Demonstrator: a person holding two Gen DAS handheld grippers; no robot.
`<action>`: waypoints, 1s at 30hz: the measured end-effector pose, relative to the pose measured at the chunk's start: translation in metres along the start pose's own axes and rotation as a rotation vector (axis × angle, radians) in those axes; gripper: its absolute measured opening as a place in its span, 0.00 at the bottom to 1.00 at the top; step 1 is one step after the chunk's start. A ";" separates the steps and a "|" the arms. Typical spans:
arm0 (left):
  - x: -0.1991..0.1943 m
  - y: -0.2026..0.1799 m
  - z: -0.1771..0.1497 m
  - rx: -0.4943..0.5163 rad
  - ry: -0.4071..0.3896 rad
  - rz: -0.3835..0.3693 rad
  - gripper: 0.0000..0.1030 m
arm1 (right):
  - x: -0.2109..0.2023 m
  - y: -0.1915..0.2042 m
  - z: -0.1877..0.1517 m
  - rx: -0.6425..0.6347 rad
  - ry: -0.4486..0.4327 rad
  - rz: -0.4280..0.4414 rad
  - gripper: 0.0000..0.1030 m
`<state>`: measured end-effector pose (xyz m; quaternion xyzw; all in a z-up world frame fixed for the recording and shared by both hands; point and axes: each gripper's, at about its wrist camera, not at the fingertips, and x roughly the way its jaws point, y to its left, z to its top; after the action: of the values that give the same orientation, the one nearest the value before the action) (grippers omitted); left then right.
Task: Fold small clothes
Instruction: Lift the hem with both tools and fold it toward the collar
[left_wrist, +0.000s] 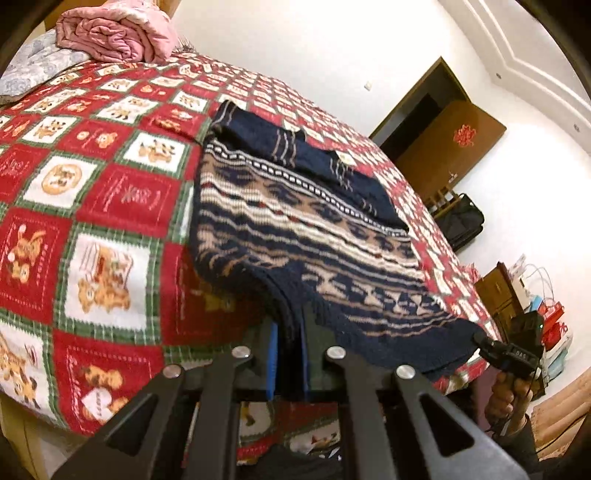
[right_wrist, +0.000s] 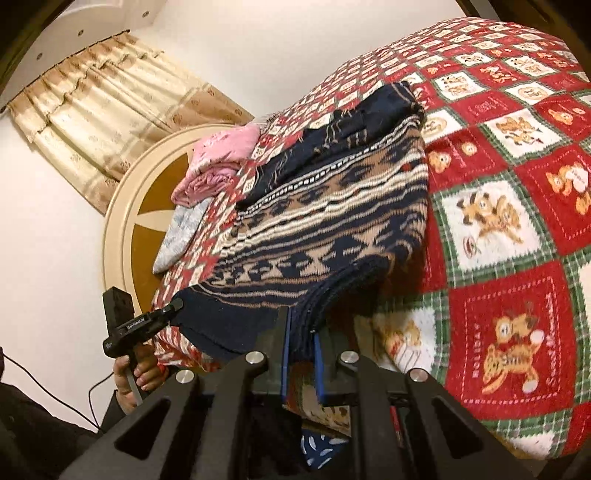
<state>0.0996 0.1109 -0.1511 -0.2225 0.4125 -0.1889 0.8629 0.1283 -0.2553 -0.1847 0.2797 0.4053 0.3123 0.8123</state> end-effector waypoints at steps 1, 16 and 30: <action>0.000 -0.001 0.004 0.004 -0.007 0.003 0.10 | -0.001 0.001 0.003 0.001 -0.005 0.000 0.10; 0.018 -0.010 0.077 0.042 -0.058 0.009 0.10 | -0.004 0.020 0.085 -0.100 -0.072 -0.034 0.10; 0.046 -0.010 0.133 0.012 -0.065 0.023 0.10 | 0.032 0.013 0.145 -0.095 -0.077 -0.074 0.10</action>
<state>0.2311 0.1094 -0.1005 -0.2187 0.3855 -0.1742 0.8793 0.2603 -0.2530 -0.1166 0.2376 0.3685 0.2899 0.8507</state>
